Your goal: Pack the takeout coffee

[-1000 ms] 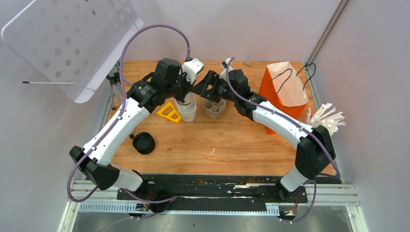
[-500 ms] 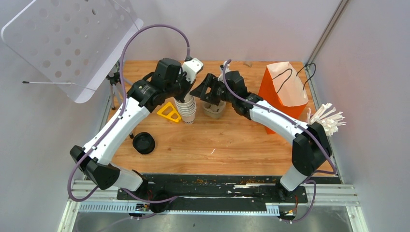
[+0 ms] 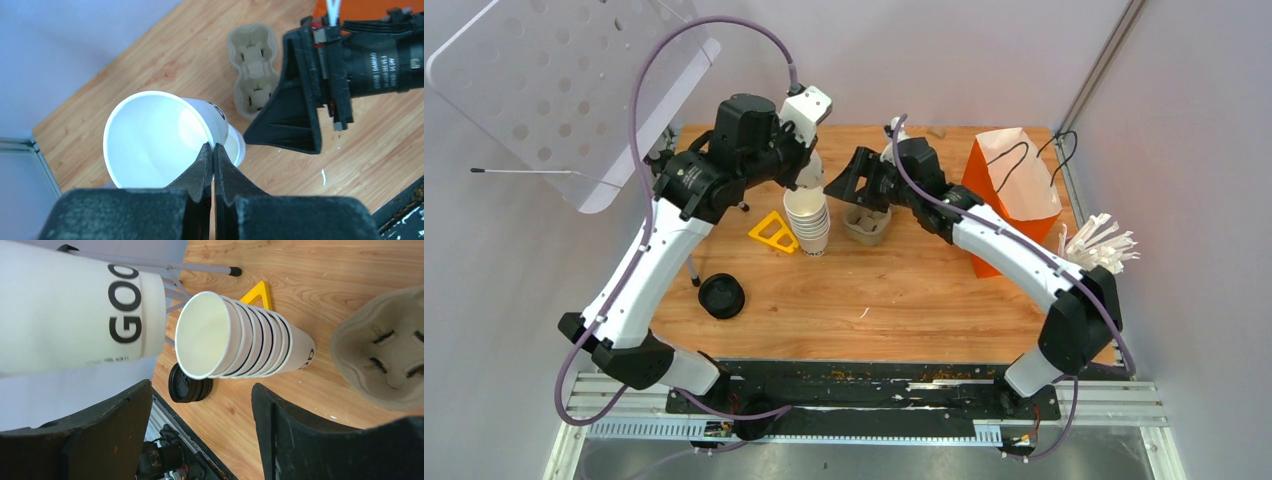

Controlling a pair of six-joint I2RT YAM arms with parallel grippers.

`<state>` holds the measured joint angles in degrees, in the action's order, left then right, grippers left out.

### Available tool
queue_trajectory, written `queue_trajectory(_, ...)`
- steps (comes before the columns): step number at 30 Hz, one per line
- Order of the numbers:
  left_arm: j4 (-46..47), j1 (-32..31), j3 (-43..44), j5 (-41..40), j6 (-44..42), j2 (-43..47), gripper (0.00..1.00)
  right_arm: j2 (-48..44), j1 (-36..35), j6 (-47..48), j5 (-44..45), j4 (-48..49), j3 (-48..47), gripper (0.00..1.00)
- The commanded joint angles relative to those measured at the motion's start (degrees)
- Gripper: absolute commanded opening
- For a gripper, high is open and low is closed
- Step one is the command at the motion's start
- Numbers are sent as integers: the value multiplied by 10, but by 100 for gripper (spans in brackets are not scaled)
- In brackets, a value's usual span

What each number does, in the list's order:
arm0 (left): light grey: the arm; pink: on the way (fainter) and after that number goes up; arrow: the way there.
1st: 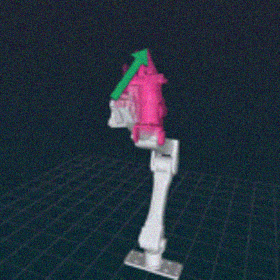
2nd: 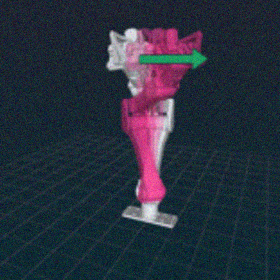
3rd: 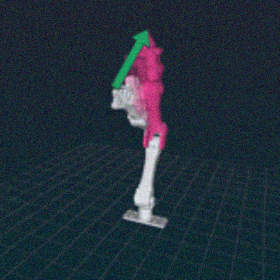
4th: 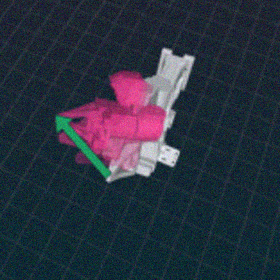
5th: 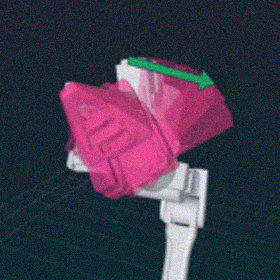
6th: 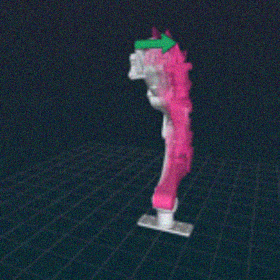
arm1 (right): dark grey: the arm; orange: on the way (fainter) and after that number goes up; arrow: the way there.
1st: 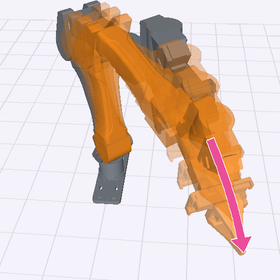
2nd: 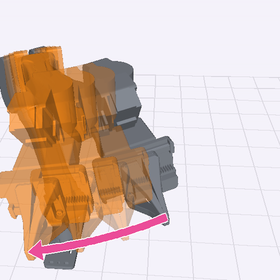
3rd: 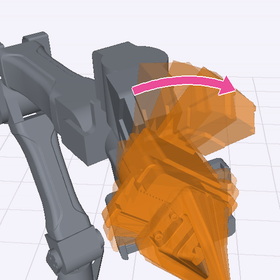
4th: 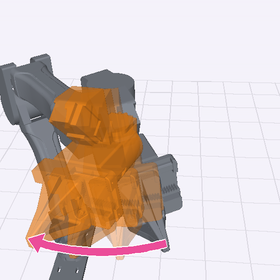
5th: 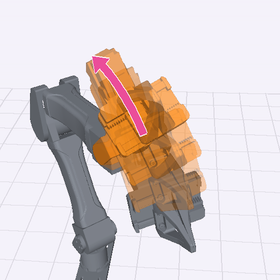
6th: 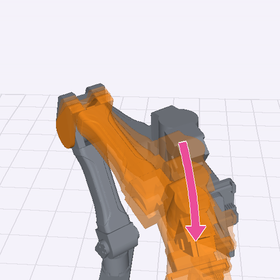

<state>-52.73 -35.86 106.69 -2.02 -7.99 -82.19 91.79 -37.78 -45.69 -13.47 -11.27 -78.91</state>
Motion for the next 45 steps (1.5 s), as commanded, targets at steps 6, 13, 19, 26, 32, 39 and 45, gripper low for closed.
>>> queue_trajectory(6, -53, -3, 60, 89, 53, 43, 0, -211, 2, 121, 66, -119, 29, 78)
queue_trajectory(13, -80, -108, -17, 37, 77, 70, 0, -401, 1, 194, 77, -209, 110, 83)
queue_trajectory(19, -27, -194, -148, -37, 111, 76, 0, -499, 1, 217, 92, -287, 111, 84)
queue_trajectory(26, 115, -252, -292, -90, 160, 66, 0, -575, 2, 227, 106, -354, 91, 85)
queue_trajectory(32, 195, -285, -356, -136, 197, 25, 0, -610, 2, 239, 117, -376, 76, 86)
queue_trajectory(39, 260, -304, -380, -158, 204, -31, 1, -619, 1, 237, 125, -380, 68, 86)
queue_trajectory(45, 288, -311, -403, -141, 223, -57, 7, -619, 2, 237, 127, -388, 67, 86)
